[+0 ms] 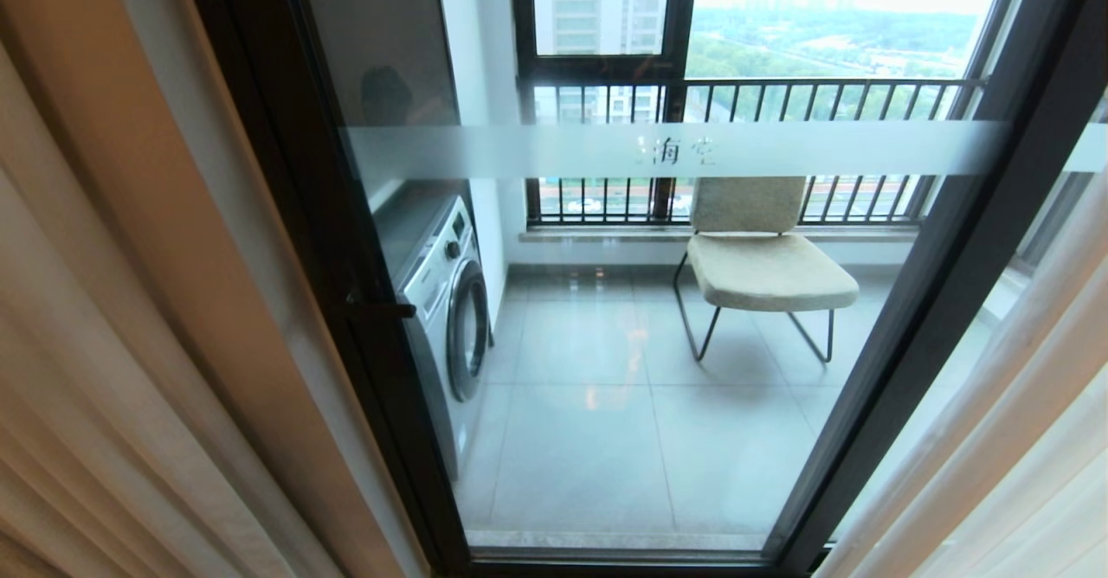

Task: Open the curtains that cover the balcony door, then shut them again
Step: Pull the inner curtains open on both sides

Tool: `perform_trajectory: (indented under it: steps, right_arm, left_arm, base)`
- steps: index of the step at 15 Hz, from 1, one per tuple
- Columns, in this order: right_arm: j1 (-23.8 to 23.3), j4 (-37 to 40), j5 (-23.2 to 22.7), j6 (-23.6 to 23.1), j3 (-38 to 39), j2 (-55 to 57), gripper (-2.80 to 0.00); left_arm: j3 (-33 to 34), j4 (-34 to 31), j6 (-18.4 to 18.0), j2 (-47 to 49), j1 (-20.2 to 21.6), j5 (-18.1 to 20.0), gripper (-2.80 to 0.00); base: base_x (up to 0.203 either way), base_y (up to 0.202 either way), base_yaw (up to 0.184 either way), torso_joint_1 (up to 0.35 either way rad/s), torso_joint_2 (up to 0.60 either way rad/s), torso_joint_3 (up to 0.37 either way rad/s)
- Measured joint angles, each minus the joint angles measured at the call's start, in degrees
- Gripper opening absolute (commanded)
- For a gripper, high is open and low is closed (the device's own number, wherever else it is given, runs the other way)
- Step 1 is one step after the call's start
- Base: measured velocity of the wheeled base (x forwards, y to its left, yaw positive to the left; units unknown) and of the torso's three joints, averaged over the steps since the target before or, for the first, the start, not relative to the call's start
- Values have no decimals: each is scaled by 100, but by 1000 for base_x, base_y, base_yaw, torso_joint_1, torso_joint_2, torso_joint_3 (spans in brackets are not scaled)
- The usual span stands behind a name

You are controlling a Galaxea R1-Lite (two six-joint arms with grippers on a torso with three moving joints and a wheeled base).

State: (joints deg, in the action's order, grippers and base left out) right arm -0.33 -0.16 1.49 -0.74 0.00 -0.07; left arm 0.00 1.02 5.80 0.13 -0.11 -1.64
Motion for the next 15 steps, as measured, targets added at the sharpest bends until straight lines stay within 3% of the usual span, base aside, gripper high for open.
perform_trajectory:
  steps: [9,15]
  right_arm:
    - [-2,2,-1,-1,0,0,-280]
    - [4,2,0,0,0,0,-280]
  left_arm:
    - [0,-1,-5,-2,0,-1,-280]
    - [0,0,-5,-2,0,2,-280]
  base:
    - [0,0,0,0,0,0]
    - [-1,-162,-2,3,3,3]
